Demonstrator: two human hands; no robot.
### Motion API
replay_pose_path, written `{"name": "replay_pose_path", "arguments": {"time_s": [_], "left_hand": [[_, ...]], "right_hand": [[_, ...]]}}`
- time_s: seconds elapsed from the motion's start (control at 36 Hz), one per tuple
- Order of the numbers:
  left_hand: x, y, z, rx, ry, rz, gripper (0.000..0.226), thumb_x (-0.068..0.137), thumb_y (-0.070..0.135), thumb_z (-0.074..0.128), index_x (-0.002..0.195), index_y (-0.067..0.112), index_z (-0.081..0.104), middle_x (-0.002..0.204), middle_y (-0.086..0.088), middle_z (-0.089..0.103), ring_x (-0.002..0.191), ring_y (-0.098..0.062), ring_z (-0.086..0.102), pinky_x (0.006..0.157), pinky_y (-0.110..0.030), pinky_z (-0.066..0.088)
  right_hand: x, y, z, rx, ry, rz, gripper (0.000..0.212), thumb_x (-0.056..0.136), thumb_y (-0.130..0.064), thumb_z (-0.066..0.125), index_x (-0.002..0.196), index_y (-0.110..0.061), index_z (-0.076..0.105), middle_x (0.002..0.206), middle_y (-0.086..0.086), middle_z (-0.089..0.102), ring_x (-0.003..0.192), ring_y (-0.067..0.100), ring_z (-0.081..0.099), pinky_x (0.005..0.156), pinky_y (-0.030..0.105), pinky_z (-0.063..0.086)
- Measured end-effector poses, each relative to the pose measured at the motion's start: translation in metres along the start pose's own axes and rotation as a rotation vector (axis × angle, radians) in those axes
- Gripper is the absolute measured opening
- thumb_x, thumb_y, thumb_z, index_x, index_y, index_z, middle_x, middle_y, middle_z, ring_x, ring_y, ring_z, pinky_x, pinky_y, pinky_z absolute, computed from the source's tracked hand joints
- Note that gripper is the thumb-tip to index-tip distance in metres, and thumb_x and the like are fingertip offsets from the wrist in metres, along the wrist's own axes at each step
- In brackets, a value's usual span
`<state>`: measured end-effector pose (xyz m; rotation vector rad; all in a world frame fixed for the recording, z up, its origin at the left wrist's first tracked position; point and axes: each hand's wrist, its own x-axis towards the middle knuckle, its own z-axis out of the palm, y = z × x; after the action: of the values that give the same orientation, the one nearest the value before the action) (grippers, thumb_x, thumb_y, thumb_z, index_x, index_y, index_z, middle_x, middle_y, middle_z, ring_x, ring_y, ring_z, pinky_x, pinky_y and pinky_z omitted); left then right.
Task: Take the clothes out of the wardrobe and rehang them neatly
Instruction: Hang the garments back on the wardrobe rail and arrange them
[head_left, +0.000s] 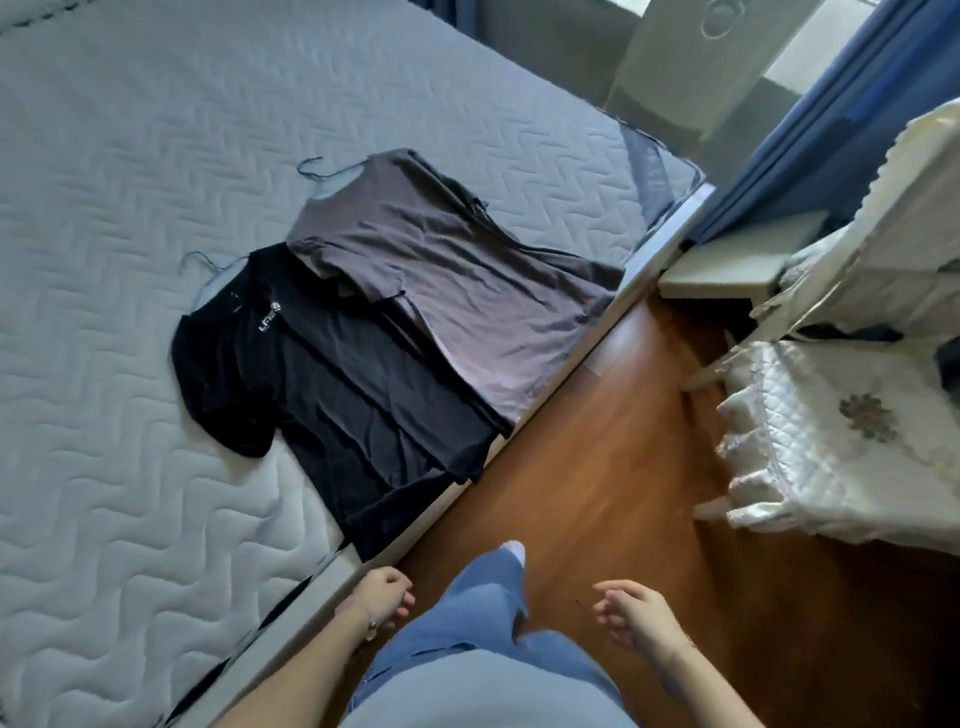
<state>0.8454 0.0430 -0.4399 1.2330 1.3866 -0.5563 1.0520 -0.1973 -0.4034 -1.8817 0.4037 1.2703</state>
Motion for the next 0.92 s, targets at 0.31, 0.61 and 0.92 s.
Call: {"name": "replay_pose_path", "arguments": {"time_s": [0.31, 0.61, 0.92], "left_hand": [[0.029, 0.215, 0.015, -0.19, 0.028, 0.155, 0.03, 0.095, 0.002, 0.032, 0.077, 0.019, 0.05, 0.075, 0.001, 0.059, 0.061, -0.01, 0.052, 0.052, -0.019, 0.038], [0.065, 0.26, 0.051, -0.707, 0.211, -0.221, 0.021, 0.096, 0.008, 0.042, 0.081, 0.011, 0.055, 0.075, -0.006, 0.059, 0.062, -0.017, 0.051, 0.058, -0.024, 0.038], [0.079, 0.287, 0.084, -0.937, 0.257, -0.484, 0.02, 0.095, 0.006, 0.046, 0.082, 0.005, 0.061, 0.073, -0.013, 0.062, 0.059, -0.023, 0.053, 0.06, -0.026, 0.04]], "right_hand": [[0.084, -0.144, -0.076, -0.096, 0.047, 0.0, 0.025, 0.093, 0.007, 0.038, 0.082, 0.0, 0.059, 0.064, 0.015, 0.055, 0.033, 0.009, 0.05, 0.034, 0.014, 0.036], [0.207, -0.349, -0.074, -0.545, -0.132, -0.055, 0.025, 0.089, 0.01, 0.041, 0.076, -0.002, 0.059, 0.058, 0.013, 0.054, 0.026, 0.004, 0.043, 0.031, 0.01, 0.03], [0.301, -0.533, 0.053, -0.783, -0.387, -0.184, 0.024, 0.091, 0.005, 0.042, 0.08, -0.005, 0.061, 0.045, -0.001, 0.059, 0.033, 0.004, 0.052, 0.038, 0.013, 0.036]]}}
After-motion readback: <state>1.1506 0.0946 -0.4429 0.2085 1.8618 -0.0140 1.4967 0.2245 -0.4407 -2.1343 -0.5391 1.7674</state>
